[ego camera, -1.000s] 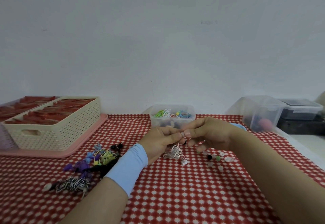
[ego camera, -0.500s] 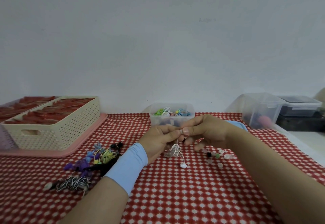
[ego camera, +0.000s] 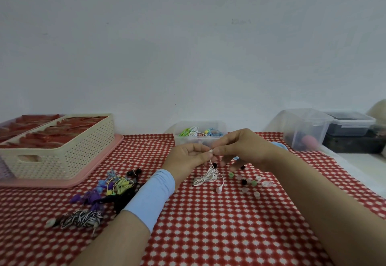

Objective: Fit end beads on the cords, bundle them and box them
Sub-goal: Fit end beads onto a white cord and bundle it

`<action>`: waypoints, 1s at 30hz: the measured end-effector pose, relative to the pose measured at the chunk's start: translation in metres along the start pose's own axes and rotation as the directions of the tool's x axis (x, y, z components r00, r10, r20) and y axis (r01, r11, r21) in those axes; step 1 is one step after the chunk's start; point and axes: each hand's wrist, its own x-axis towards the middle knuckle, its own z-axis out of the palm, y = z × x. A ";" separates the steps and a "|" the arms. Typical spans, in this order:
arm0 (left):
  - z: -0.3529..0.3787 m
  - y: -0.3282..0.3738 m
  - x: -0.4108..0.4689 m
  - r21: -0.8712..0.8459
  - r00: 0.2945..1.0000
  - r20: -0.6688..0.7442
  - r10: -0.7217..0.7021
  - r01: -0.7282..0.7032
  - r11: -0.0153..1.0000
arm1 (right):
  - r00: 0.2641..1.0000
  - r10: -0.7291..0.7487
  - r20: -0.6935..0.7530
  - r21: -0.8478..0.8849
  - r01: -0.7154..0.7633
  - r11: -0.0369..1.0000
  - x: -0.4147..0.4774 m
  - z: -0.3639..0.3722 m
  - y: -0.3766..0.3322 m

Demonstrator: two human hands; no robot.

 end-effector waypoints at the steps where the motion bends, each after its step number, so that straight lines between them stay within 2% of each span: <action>1: 0.000 0.001 0.000 0.008 1.000 -0.004 0.007 -0.007 1.000 | 1.000 0.000 -0.001 -0.013 0.000 1.000 0.000 0.000 0.000; 7: 0.000 0.000 -0.001 0.062 1.000 -0.010 0.017 -0.017 0.998 | 1.000 -0.003 0.015 -0.034 0.004 0.999 0.000 -0.002 0.001; 12: -0.004 0.000 0.001 -0.036 0.999 0.047 -0.006 0.008 0.999 | 0.989 0.068 0.130 0.151 -0.088 0.985 0.000 -0.008 0.004; 20: -0.005 0.000 0.000 -0.037 0.998 0.066 -0.016 0.018 0.999 | 0.989 0.088 0.118 0.133 -0.104 0.986 0.004 -0.001 0.008; 24: -0.007 0.005 -0.001 -0.098 0.995 0.093 -0.021 0.030 0.995 | 0.983 0.078 0.165 0.163 -0.105 0.981 0.003 -0.001 0.005; 27: -0.006 0.009 0.000 -0.106 0.998 0.068 0.004 0.003 0.994 | 0.979 0.069 0.189 0.228 -0.112 0.967 0.002 -0.005 0.005; 30: -0.008 0.011 0.000 -0.029 0.998 0.009 0.055 -0.055 0.998 | 0.987 0.069 0.144 0.184 -0.095 0.978 0.001 -0.010 0.004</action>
